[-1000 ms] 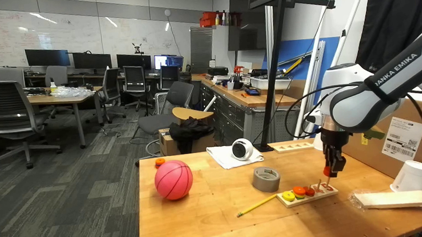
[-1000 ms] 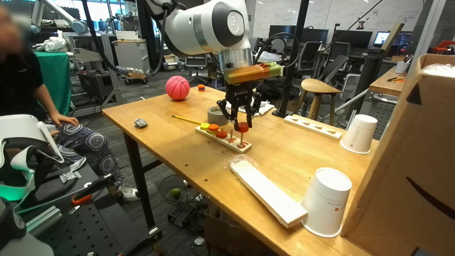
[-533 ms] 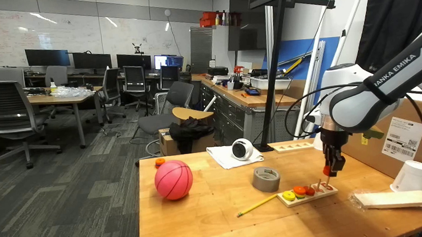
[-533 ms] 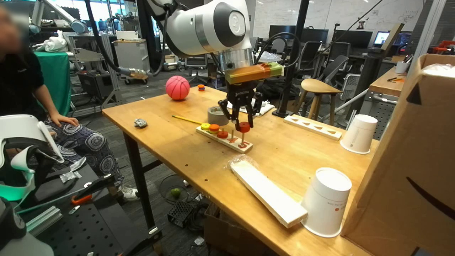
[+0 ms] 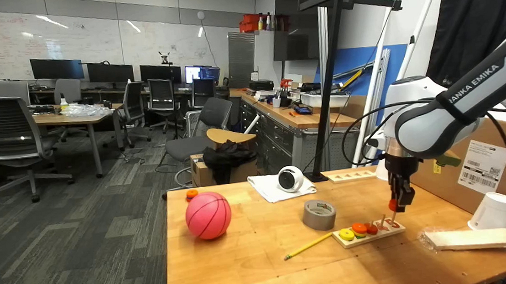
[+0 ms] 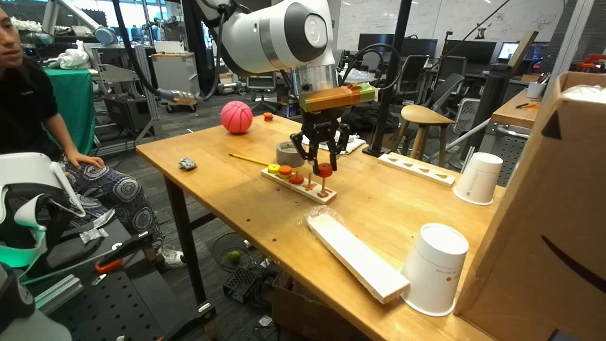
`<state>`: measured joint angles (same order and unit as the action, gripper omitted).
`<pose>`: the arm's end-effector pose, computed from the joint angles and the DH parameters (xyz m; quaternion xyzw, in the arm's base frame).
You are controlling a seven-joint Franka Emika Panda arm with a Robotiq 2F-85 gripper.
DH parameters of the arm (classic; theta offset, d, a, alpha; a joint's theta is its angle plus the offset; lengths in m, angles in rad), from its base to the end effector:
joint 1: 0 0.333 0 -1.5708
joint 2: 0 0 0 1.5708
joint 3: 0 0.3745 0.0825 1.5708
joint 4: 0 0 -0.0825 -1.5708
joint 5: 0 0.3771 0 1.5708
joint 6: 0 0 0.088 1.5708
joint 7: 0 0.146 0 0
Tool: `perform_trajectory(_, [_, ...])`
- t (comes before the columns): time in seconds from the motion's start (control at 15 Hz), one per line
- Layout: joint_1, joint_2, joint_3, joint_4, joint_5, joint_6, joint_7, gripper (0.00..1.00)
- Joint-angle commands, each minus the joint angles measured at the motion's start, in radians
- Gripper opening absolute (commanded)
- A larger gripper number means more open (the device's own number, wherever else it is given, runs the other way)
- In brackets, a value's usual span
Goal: Move the right and middle blocks blocks to the first right position, respectively
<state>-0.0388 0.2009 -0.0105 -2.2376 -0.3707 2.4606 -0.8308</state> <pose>0.5537 -0.0358 0.3062 0.8545 0.5056 -0.0408 0.1119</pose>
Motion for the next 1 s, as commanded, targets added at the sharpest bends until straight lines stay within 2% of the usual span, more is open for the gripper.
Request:
perform_trajectory(0.0, [-0.004, -0.012, 0.005, -0.007, 0.016, -0.02, 0.002, 0.23])
perform_trajectory(0.27, [-0.006, -0.008, 0.011, -0.01, 0.043, -0.028, -0.003, 0.23])
perform_trajectory(0.53, [-0.014, -0.014, 0.019, -0.006, 0.136, -0.059, -0.022, 0.23])
perform_trajectory(0.93, [-0.013, -0.01, 0.017, -0.006, 0.177, -0.065, -0.017, 0.23])
